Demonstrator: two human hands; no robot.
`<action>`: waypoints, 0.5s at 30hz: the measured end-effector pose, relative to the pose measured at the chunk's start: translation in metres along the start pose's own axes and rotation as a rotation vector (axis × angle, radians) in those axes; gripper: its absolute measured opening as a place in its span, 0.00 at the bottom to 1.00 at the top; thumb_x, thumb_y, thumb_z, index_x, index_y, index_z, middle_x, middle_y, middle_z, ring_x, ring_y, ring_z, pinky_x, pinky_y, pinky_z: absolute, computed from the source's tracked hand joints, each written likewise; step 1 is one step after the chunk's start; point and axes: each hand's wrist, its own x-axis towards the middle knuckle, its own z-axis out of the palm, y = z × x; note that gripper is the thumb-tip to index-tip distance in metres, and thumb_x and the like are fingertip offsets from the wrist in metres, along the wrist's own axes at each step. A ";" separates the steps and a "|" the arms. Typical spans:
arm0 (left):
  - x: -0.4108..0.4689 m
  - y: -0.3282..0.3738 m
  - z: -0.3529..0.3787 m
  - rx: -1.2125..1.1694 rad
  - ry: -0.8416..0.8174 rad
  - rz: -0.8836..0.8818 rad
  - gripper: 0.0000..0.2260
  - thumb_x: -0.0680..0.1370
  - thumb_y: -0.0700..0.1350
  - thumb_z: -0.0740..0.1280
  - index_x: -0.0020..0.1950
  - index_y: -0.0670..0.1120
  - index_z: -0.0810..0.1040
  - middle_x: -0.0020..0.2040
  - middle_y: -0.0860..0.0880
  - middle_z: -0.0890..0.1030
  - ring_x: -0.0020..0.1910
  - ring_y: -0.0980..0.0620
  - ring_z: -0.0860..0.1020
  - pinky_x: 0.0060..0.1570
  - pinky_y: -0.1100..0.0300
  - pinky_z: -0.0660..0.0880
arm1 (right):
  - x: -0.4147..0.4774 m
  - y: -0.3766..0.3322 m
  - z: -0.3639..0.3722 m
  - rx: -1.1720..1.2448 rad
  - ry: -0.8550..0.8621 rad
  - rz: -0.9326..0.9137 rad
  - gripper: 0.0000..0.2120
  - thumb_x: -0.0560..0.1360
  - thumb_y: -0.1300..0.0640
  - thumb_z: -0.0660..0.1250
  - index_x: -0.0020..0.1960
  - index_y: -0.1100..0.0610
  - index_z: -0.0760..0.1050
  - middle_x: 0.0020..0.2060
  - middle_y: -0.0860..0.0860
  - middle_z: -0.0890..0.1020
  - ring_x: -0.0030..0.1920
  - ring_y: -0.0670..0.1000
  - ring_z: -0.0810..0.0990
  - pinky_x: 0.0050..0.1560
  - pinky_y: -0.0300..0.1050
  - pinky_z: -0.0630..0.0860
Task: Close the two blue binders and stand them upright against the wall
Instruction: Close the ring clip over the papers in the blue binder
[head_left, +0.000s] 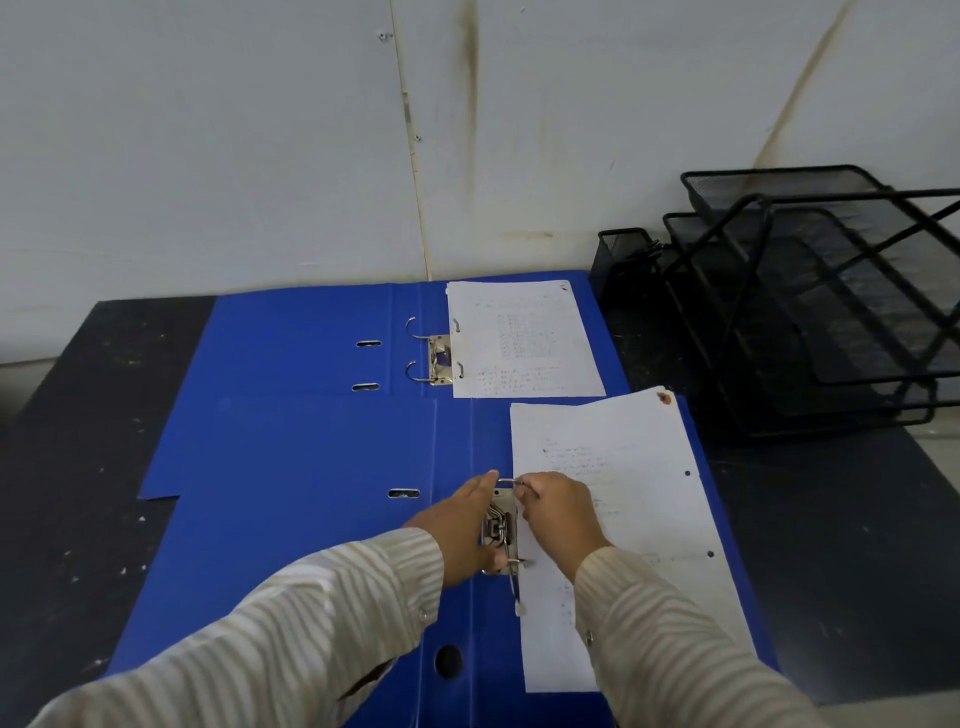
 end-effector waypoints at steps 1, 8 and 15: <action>0.001 0.001 0.000 0.021 -0.005 -0.008 0.42 0.76 0.49 0.69 0.78 0.51 0.42 0.80 0.52 0.48 0.72 0.48 0.66 0.67 0.54 0.69 | 0.001 0.001 0.000 -0.024 0.000 -0.018 0.14 0.79 0.59 0.59 0.41 0.63 0.80 0.35 0.55 0.80 0.37 0.51 0.75 0.39 0.40 0.67; 0.009 0.006 -0.005 0.096 -0.055 -0.066 0.45 0.75 0.51 0.70 0.78 0.49 0.39 0.77 0.47 0.59 0.64 0.45 0.75 0.60 0.53 0.75 | -0.001 0.007 0.005 -0.050 -0.032 -0.020 0.11 0.79 0.58 0.58 0.49 0.58 0.80 0.45 0.55 0.77 0.43 0.49 0.74 0.40 0.36 0.67; 0.007 -0.010 0.002 -0.071 -0.022 -0.087 0.45 0.73 0.54 0.70 0.78 0.51 0.42 0.75 0.48 0.65 0.70 0.48 0.69 0.66 0.55 0.69 | -0.048 0.032 0.003 -0.350 -0.101 0.014 0.26 0.79 0.43 0.52 0.76 0.48 0.53 0.77 0.48 0.51 0.77 0.52 0.47 0.75 0.53 0.45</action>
